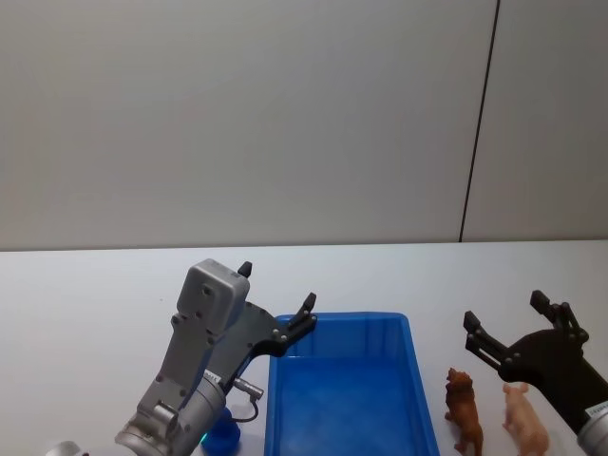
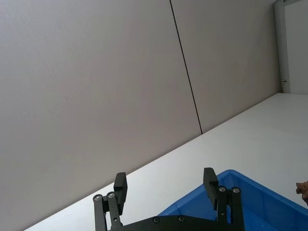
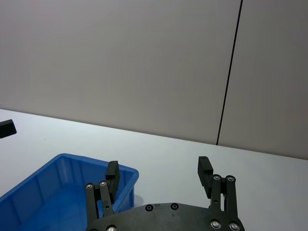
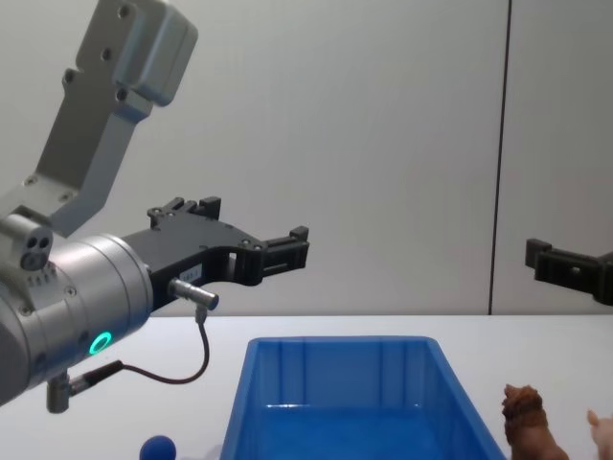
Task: Pick up the two dolls from the table and place them into the box.
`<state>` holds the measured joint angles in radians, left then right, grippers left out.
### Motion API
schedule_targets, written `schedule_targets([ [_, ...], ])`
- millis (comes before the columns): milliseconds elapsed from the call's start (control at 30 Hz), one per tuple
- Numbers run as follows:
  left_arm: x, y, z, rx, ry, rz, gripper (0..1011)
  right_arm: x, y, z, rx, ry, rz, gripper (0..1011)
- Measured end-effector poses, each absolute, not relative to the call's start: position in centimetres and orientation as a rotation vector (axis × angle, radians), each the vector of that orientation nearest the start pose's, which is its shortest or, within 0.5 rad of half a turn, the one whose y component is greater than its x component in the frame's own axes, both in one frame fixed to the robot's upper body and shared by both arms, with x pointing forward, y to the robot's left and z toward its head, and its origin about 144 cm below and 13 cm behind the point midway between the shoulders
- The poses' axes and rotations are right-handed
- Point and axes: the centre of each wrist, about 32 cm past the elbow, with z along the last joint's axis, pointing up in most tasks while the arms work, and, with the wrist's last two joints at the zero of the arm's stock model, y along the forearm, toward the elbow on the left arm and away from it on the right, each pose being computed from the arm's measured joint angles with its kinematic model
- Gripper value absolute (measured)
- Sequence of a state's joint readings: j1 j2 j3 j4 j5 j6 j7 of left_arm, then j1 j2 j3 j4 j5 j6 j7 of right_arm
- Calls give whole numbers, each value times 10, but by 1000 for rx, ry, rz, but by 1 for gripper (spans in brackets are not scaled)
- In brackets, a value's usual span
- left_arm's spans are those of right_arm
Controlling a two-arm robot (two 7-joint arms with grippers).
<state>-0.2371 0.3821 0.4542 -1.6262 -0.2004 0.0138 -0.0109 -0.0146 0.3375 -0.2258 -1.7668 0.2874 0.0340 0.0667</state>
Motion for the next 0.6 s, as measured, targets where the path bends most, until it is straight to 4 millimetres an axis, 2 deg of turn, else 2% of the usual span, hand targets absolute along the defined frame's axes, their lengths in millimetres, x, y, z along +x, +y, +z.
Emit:
schedule_targets([
  [600,492,198,1204,61,-268,1124,1001,443,-237,1189,26,-75,-1230,1001],
])
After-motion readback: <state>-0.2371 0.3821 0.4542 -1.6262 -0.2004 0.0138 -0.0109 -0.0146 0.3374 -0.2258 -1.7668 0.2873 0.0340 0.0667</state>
